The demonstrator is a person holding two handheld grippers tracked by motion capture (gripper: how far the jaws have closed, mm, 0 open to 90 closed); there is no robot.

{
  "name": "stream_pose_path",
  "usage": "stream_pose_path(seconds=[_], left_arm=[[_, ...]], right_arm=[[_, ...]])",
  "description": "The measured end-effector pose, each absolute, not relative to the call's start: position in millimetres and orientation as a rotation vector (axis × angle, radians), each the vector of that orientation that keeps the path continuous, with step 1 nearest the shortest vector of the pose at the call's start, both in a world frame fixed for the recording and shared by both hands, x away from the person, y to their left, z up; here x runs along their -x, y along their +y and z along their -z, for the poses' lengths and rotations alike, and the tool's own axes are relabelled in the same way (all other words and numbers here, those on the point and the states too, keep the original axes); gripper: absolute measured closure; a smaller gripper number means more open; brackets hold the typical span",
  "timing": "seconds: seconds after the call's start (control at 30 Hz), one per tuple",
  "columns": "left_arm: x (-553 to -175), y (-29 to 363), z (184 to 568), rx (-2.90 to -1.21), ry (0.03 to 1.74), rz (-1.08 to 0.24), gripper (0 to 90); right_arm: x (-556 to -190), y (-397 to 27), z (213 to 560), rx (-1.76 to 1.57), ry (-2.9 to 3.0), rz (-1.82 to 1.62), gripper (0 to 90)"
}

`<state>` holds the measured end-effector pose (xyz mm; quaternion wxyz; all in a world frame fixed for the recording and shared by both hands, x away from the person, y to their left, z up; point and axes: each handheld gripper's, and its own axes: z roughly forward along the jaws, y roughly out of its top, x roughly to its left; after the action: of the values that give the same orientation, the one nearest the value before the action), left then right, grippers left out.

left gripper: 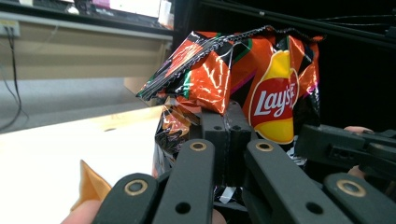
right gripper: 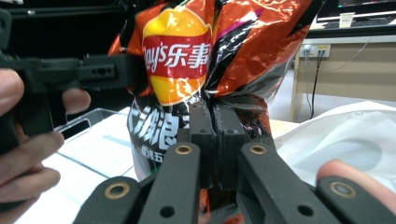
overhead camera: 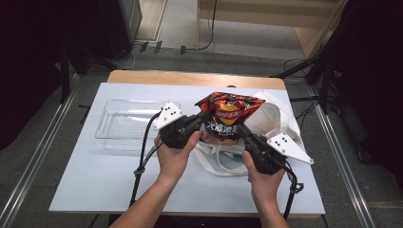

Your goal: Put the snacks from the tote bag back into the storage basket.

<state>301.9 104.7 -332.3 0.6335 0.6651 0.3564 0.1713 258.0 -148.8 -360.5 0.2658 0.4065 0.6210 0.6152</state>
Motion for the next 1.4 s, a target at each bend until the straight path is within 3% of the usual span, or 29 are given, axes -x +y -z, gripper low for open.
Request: stream_pose_path(seconds=[0.07, 0.23, 0.33, 0.47, 0.9, 1.4], left_arm=[[-302, 107, 330, -1.519, 0.813, -0.393, 90.0], [-305, 113, 327, -1.512, 0.811, -0.380, 90.0], [-306, 117, 326, -1.508, 0.812, -0.379, 90.0], [-306, 121, 324, -1.500, 0.812, -0.379, 90.0], [-306, 134, 320, -1.497, 0.809, -0.416, 90.0], [-305, 157, 315, -1.474, 0.823, -0.433, 90.0]], right_arm=[[-259, -148, 361, -1.093, 1.686, -1.643, 83.8], [-258, -149, 365, -1.067, 1.695, -1.657, 53.5], [-259, -154, 369, -1.077, 1.705, -1.677, 44.9], [-257, -161, 375, -1.066, 1.715, -1.659, 42.4], [-250, -191, 412, -1.142, 1.742, -1.551, 22.1], [-235, -209, 430, -1.189, 1.811, -1.488, 18.7]])
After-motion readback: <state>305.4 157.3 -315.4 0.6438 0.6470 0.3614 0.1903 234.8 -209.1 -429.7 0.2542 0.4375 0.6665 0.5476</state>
